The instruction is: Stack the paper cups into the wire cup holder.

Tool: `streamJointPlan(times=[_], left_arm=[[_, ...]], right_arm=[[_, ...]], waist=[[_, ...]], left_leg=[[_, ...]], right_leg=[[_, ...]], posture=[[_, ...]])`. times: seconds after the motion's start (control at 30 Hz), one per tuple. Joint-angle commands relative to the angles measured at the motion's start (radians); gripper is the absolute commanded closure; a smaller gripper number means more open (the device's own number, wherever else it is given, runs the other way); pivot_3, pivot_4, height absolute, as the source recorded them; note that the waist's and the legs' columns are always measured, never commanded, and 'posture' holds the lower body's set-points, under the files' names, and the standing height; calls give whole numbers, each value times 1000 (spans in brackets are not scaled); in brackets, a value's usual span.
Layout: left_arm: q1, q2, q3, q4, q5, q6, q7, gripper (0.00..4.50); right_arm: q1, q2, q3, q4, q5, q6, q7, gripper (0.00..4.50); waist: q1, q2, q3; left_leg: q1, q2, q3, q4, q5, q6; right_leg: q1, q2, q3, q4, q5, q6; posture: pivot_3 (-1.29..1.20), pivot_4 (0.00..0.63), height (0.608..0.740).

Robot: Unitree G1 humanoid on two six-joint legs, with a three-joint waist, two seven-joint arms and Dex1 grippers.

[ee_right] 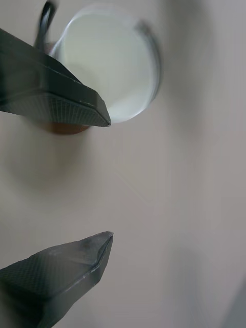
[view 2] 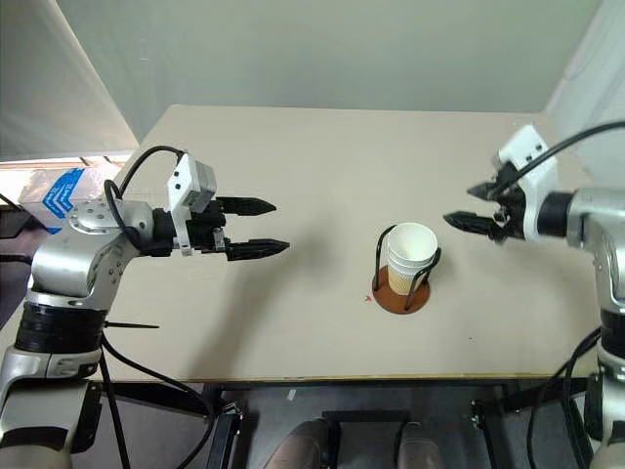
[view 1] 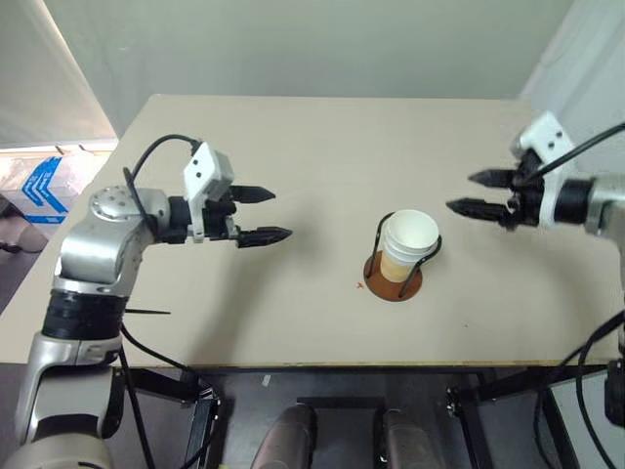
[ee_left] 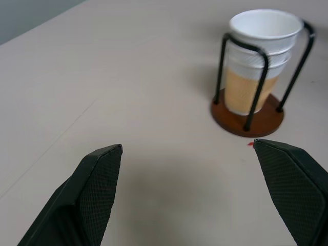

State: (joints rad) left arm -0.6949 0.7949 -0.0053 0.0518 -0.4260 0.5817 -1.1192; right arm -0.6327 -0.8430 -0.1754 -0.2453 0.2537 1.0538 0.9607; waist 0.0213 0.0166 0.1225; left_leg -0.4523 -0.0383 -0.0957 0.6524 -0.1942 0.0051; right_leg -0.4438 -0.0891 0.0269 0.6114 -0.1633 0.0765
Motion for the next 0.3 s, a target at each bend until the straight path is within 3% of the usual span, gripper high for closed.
streamJointPlan(times=[0.03, 0.3], left_arm=[[-7, 1, 51, -6, -2, 0, 45, 0], [8, -21, 89, -19, 7, 18, 172, 0]], right_arm=[[22, 19, -91, -66, 27, 16, -96, 1063], [25, 65, -122, -5, 54, -5, -222, 1063]], waist=[[0, 0, 0], [-2, 0, 0]], left_leg=[[0, 0, 0, 0, 1, 0], [2, 0, 0, -5, 5, 8]], right_leg=[[0, 0, 0, 0, 0, 0], [0, 0, 1, 0, 5, -2]], posture=[[0, 150, 740], [0, 150, 740]])
